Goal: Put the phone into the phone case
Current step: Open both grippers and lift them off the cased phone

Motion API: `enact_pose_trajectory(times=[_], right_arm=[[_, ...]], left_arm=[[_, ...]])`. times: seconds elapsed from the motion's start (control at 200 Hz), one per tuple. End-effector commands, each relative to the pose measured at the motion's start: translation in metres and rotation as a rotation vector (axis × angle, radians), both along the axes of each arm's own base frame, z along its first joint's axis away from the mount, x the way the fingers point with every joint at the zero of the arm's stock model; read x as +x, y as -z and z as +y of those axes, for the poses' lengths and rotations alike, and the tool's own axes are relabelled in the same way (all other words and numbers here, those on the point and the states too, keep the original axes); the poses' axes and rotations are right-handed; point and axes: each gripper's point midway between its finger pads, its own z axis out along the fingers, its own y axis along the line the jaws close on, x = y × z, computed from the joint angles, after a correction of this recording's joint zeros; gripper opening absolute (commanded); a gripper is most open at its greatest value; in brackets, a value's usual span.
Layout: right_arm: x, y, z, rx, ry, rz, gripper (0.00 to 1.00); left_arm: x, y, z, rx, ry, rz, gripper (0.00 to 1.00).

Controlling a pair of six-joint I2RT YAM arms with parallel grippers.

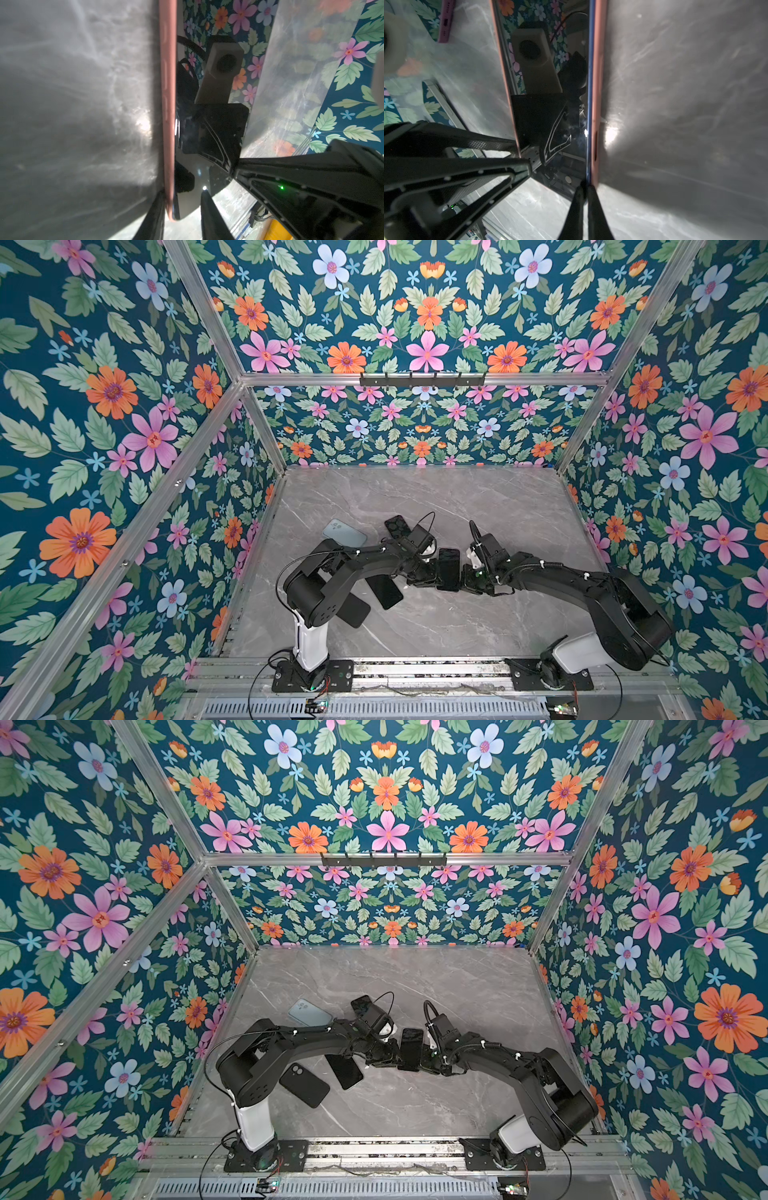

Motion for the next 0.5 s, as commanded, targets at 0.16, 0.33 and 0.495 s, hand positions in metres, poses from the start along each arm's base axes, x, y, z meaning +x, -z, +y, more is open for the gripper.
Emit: enact_pose_trajectory(times=[0.16,0.33,0.495], right_arm=[[0.005,-0.023,-0.019,-0.102,-0.006,-0.07,0.14],[0.01,-0.02,-0.015,-0.102,-0.013,-0.06,0.14],[0.009,-0.016,-0.008,-0.065,-0.009,-0.031,0.16]], left_arm=[[0.011,-0.009,0.022,0.027,-0.016,-0.036,0.34],[0.015,-0.014,0.023,0.013,-0.019,-0.041,0.35],[0.006,-0.016,0.016,-0.038,-0.016,-0.003,0.37]])
